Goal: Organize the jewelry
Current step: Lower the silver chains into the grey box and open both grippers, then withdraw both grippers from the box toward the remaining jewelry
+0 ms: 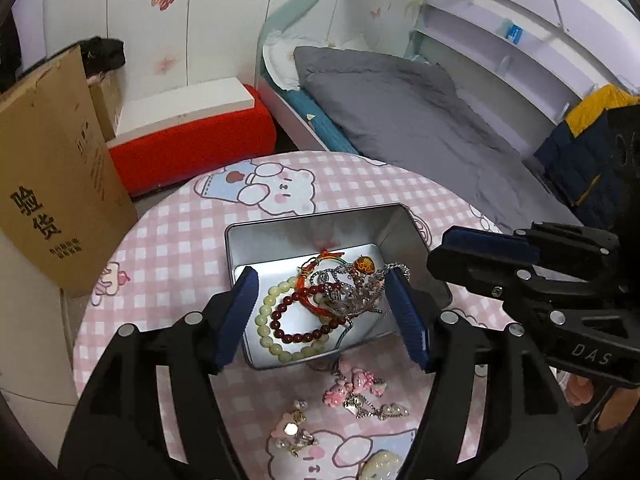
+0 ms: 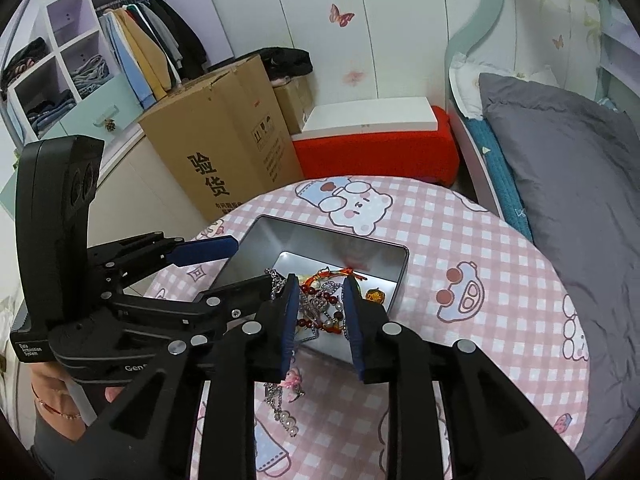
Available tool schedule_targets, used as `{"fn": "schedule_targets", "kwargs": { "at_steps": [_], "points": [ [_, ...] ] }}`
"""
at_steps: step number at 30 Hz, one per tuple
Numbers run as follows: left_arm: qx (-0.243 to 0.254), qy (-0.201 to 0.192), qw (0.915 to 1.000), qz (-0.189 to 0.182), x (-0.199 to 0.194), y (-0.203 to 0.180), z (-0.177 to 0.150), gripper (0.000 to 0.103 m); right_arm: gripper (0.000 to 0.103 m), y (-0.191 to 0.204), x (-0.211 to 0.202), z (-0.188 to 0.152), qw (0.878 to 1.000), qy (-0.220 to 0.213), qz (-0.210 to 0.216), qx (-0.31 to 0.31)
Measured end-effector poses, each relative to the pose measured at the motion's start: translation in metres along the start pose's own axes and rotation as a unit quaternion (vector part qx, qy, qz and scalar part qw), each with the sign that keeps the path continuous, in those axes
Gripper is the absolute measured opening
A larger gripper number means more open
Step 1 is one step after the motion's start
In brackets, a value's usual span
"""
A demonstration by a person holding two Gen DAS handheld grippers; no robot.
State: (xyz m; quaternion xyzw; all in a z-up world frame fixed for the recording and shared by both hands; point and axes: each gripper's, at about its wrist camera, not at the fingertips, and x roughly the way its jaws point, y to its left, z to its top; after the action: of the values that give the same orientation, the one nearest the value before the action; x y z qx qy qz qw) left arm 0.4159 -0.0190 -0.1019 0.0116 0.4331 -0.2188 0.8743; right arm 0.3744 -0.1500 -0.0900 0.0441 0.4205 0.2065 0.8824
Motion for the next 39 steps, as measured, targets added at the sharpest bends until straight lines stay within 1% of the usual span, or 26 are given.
{"fn": "schedule_targets", "kwargs": {
  "at_steps": [5, 7, 8, 10, 12, 15, 17, 21, 28, 34, 36, 39],
  "points": [
    [-0.007, -0.006, 0.9999, 0.005, -0.013, -0.001, -0.001, 0.065, 0.023, 0.005, -0.012, -0.002, 1.0, -0.01, 0.001, 0.0],
    [-0.015, 0.01, 0.9998, -0.004, -0.013, 0.0, 0.0, 0.066, 0.025, 0.007, -0.014, -0.003, 1.0, -0.01, 0.001, -0.002],
    [-0.022, 0.027, 0.9994, -0.002, -0.011, 0.0, 0.002, 0.066, 0.027, 0.007, -0.015, -0.004, 1.0, -0.01, 0.0, -0.002],
    [-0.034, 0.042, 0.9985, 0.004, -0.008, 0.003, 0.003, 0.066, 0.028, 0.008, -0.017, -0.006, 1.0, -0.011, 0.0, -0.001],
    [-0.047, 0.058, 0.9972, -0.002, -0.006, 0.005, 0.005, 0.067, 0.028, 0.008, -0.02, -0.007, 1.0, -0.011, 0.001, -0.001],
    [-0.059, 0.071, 0.9956, 0.013, -0.004, 0.006, 0.009, 0.07, 0.03, 0.007, -0.023, -0.009, 1.0, -0.014, 0.0, 0.001],
    [-0.065, 0.074, 0.995, 0.013, -0.005, 0.005, 0.01, 0.071, 0.03, 0.006, -0.025, -0.01, 1.0, -0.015, -0.002, 0.002],
    [-0.051, 0.064, 0.9965, 0.016, -0.009, 0.0, 0.009, 0.071, 0.031, 0.005, -0.025, -0.011, 1.0, -0.014, -0.004, 0.002],
    [-0.051, 0.049, 0.9973, 0.018, -0.021, 0.004, -0.003, 0.071, 0.031, 0.005, -0.025, -0.017, 1.0, -0.011, -0.001, 0.003],
    [-0.04, 0.023, 0.9988, 0.018, -0.037, 0.006, -0.031, 0.071, 0.031, 0.008, -0.026, -0.031, 1.0, -0.007, 0.003, 0.005],
    [-0.036, 0.015, 0.999, 0.022, -0.042, 0.006, -0.045, 0.071, 0.032, 0.009, -0.026, -0.039, 1.0, -0.004, 0.002, 0.005],
    [-0.029, 0.001, 0.9994, 0.017, -0.048, 0.004, -0.069, 0.071, 0.033, 0.011, -0.026, -0.055, 1.0, 0.0, -0.001, 0.005]
  ]
}}
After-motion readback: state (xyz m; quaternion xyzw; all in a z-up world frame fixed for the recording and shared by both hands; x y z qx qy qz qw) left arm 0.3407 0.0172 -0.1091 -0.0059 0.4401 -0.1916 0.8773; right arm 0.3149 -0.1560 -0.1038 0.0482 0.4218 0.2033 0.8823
